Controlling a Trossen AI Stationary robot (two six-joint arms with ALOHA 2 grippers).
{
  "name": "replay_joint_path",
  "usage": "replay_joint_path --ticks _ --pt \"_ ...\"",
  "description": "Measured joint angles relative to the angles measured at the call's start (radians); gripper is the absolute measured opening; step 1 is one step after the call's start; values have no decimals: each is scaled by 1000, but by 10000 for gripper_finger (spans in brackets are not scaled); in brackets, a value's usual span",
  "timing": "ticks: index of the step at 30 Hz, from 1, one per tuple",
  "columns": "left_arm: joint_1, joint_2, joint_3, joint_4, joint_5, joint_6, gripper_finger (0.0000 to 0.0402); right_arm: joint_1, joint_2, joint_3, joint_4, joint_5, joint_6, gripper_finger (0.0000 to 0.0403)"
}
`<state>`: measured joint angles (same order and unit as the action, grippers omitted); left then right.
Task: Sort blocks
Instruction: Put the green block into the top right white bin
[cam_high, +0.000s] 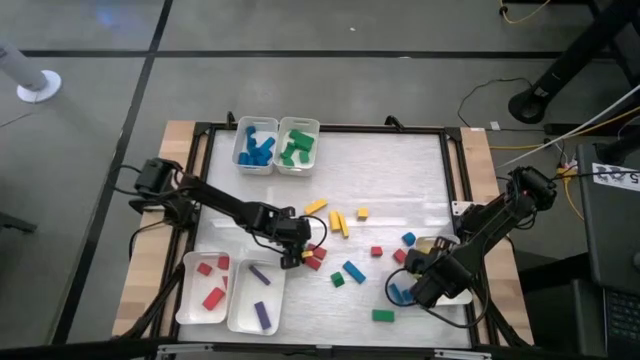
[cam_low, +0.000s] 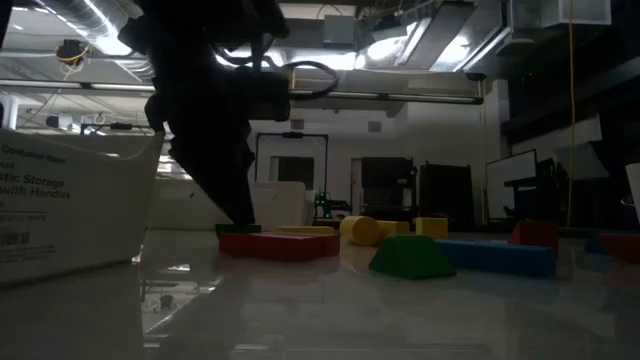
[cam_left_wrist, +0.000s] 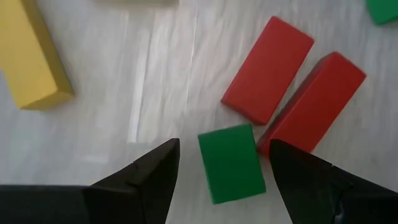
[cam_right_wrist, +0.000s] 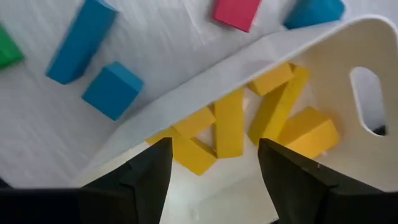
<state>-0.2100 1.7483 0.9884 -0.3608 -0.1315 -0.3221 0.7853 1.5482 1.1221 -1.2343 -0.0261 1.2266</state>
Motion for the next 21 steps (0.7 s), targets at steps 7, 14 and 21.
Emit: replay_joint_path --ticks 7,14,21 --pt "8 17 20 -31 29 -15 237 0 0 0 35 0 2 239" --pt "28 17 19 -65 44 -41 237 0 0 40 23 -10 -1 239" --pt "35 18 18 -80 70 -48 237 0 0 130 -43 7 -1 239"
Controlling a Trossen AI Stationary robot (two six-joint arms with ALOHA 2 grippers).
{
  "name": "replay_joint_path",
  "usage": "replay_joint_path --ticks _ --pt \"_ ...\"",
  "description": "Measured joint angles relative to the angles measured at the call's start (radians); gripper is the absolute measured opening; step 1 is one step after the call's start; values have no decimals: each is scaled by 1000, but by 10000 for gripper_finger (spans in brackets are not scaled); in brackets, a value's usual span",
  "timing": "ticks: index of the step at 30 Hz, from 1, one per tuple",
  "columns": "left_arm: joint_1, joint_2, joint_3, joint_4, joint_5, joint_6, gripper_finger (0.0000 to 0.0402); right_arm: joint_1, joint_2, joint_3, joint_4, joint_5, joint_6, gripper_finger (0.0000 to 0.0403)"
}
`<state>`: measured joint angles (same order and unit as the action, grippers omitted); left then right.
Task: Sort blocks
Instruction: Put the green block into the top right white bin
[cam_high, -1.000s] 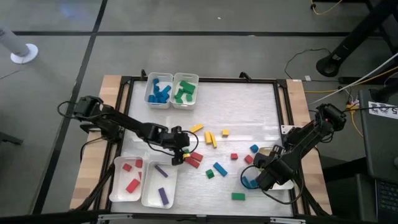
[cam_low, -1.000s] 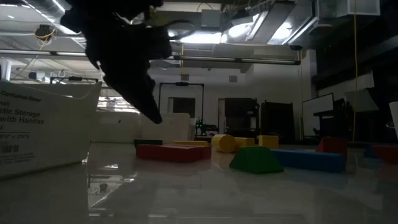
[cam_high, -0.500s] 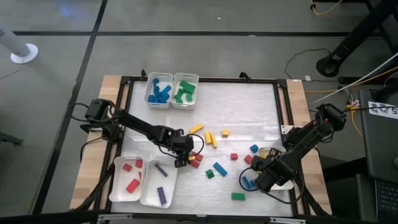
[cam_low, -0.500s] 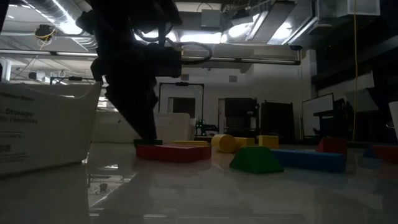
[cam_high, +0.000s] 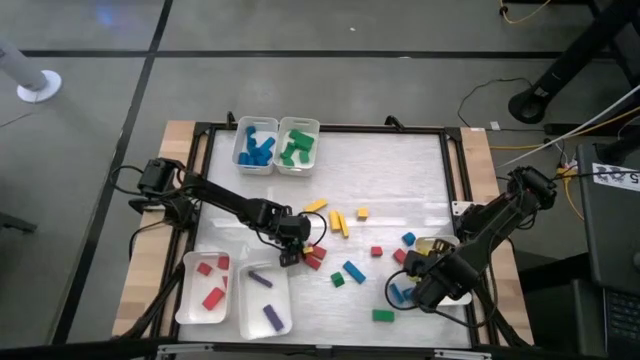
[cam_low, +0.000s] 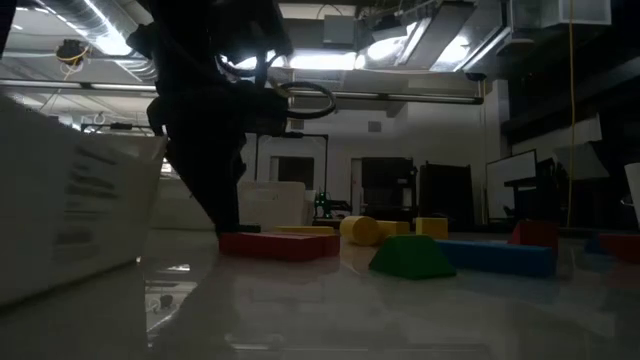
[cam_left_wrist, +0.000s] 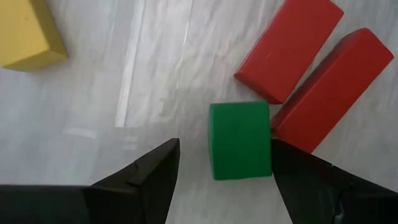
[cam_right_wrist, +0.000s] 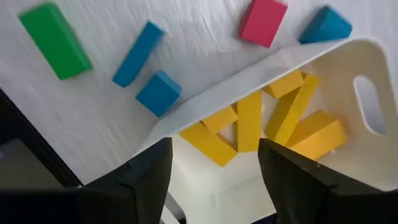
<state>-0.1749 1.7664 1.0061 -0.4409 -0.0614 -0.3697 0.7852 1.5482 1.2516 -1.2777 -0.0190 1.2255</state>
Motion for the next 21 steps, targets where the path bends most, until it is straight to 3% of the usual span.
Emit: replay_joint_path --ticks 4,15,21 --pt "-1 0 0 0 2 10 226 0 0 37 -6 55 -1 239" --pt "-2 0 0 5 0 39 123 0 0 98 7 153 -2 239" --pt "-2 -15 -2 -3 -10 40 111 0 0 98 43 166 -3 239"
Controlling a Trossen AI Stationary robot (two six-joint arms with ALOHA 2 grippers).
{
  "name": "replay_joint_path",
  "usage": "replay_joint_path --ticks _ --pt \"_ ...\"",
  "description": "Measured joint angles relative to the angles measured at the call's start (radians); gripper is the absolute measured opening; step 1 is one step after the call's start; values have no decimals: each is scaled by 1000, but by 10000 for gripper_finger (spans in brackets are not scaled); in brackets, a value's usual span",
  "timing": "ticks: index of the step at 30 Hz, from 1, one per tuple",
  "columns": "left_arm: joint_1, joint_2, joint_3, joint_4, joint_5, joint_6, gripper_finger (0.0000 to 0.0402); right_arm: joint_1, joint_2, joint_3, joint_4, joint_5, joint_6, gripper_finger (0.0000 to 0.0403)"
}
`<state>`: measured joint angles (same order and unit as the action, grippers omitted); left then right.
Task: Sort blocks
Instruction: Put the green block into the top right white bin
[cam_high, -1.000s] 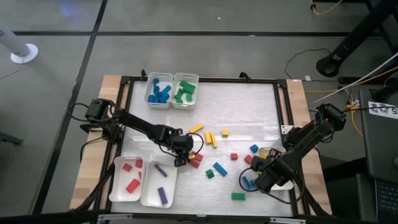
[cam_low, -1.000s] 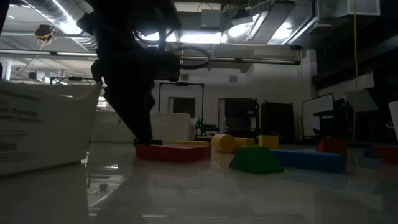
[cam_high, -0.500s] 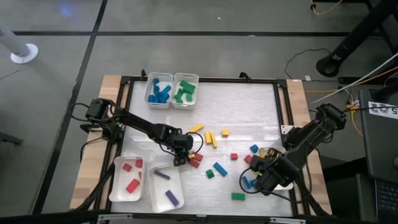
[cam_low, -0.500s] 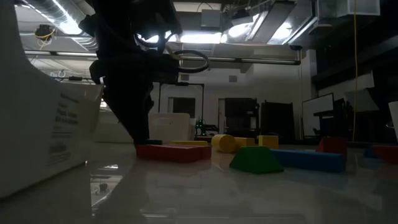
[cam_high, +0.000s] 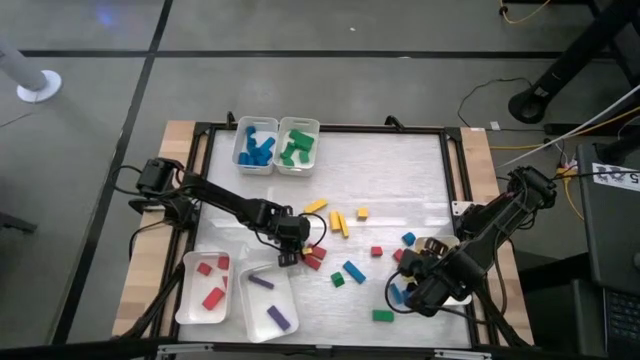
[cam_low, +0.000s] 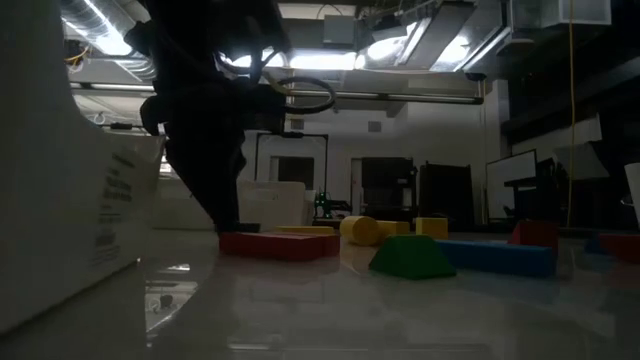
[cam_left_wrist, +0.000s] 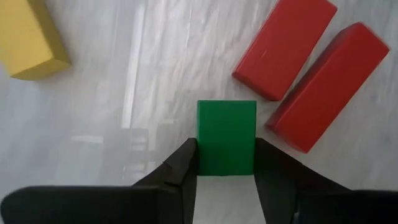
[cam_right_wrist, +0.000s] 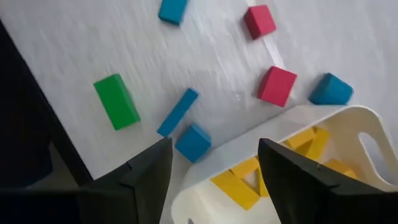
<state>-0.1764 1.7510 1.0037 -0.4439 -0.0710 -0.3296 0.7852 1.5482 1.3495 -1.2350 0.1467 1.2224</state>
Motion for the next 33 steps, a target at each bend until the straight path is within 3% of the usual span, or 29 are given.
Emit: replay_joint_path --ticks 8,18,22,29,33 --pt "1 -95 -1 1 -2 25 118 0 10 0 89 64 -9 239" --pt "65 -258 1 15 -32 106 119 0 87 0 391 69 -222 239" --pt "122 -314 1 9 -147 177 118 0 138 0 449 64 -262 239" --pt "294 -351 2 64 -449 369 123 0 227 0 463 -11 -262 239" --pt "426 -321 2 139 -460 435 124 1 269 0 469 -27 -261 239"
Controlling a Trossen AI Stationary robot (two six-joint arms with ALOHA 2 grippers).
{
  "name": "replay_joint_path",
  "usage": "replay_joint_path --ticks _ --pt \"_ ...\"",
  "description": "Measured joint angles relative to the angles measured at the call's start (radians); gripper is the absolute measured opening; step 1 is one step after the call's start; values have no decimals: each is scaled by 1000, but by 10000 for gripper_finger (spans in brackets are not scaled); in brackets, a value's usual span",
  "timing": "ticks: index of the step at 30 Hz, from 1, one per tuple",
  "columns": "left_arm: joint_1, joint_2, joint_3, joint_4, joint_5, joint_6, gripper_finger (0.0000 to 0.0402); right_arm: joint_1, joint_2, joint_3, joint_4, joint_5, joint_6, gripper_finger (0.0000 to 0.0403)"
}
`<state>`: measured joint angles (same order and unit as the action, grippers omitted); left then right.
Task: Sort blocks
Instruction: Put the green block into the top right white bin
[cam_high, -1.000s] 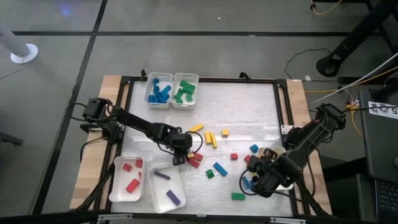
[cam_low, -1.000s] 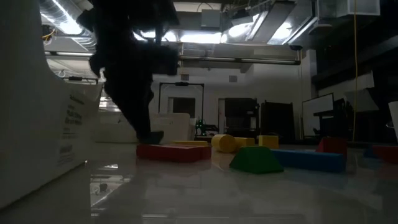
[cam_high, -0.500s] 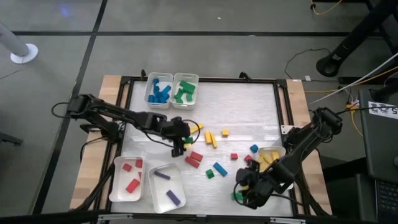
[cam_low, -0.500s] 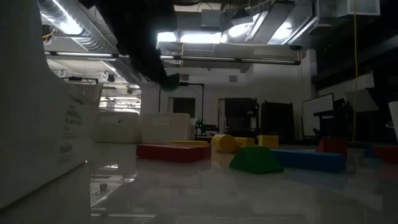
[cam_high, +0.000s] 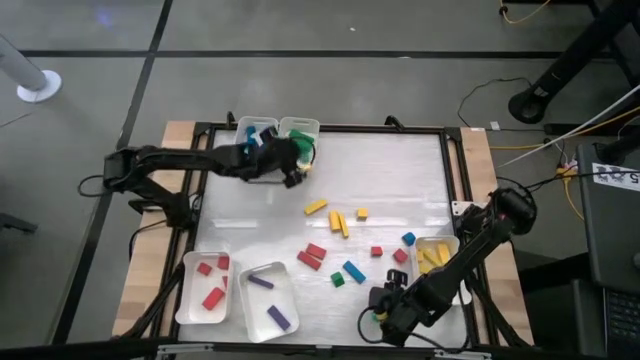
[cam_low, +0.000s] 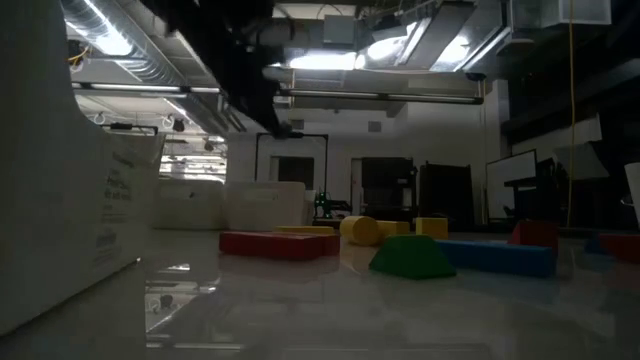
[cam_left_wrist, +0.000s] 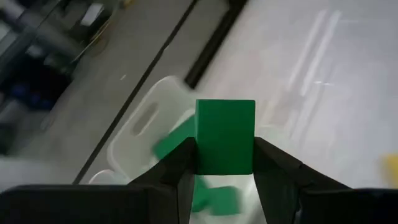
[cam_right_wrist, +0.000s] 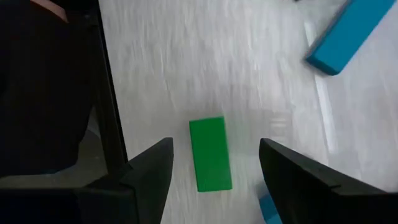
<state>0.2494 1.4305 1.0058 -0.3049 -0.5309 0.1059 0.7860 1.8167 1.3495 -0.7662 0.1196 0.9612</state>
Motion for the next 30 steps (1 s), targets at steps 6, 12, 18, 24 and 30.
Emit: replay_joint_path --ticks 6,12,18,24,30 --pt "126 67 0 20 4 -18 130 0 47 0 14 -49 1 239" --pt "179 117 0 21 7 -71 176 0 84 0 15 -92 1 239" --pt "190 125 0 27 38 -79 204 0 113 0 15 -95 1 239" --pt "164 125 0 25 107 -80 207 0 168 0 15 -102 0 239" --pt "94 118 0 11 216 -80 207 -1 204 5 6 -92 0 226"
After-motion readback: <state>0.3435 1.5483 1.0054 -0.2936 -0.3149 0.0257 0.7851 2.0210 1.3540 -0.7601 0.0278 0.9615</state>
